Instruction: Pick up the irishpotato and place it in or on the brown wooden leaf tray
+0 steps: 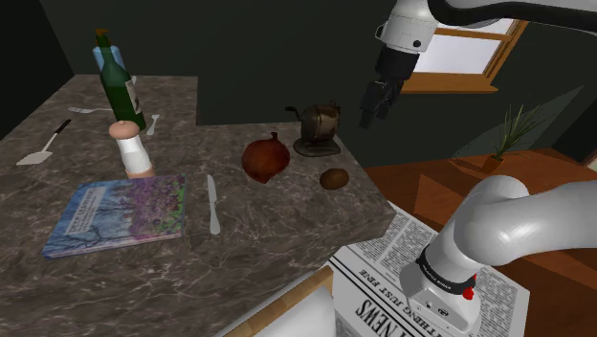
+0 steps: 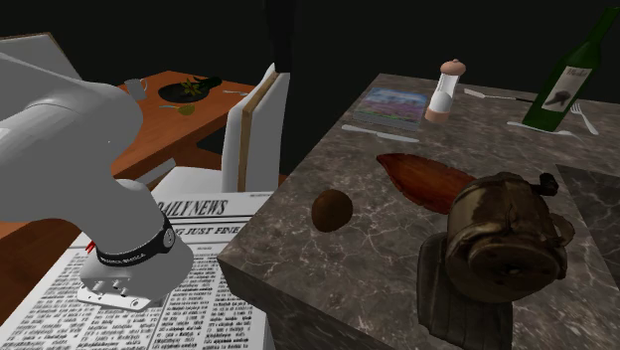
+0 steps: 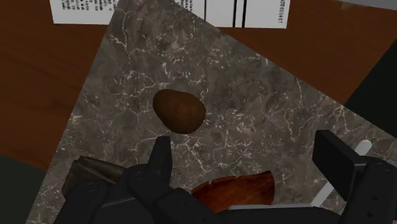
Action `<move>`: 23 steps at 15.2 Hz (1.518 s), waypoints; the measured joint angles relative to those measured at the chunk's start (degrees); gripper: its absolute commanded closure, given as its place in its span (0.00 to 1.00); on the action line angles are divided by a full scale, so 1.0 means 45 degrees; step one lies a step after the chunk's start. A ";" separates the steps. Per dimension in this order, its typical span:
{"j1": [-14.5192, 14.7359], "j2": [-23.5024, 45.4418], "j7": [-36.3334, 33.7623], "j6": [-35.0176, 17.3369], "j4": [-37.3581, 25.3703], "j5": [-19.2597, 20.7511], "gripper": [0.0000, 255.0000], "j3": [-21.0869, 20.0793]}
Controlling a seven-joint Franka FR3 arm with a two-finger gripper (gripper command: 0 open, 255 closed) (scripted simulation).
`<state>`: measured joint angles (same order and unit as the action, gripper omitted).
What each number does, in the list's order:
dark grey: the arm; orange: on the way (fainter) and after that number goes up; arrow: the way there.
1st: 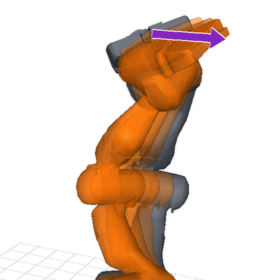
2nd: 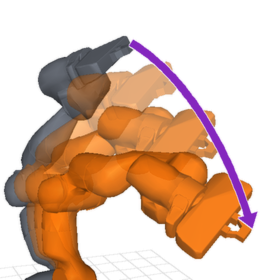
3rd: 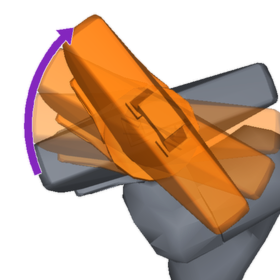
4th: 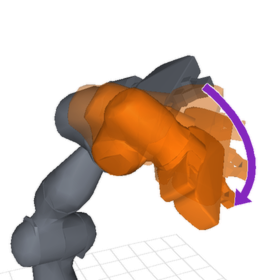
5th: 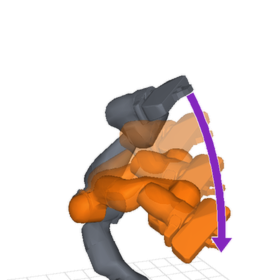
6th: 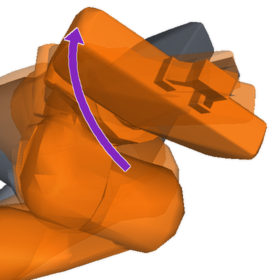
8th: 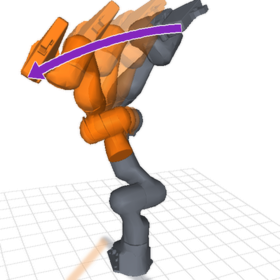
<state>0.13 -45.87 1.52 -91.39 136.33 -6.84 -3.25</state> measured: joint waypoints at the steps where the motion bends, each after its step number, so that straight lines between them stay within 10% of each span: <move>1: 0.0000 0.0000 0.0000 0.0000 0.0000 0.0000 0.00 0.0000; 23: 0.1053 0.8111 0.4358 -0.4370 0.1301 0.7719 0.00 -0.2523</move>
<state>4.87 -9.37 21.14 -111.06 142.19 27.90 -14.60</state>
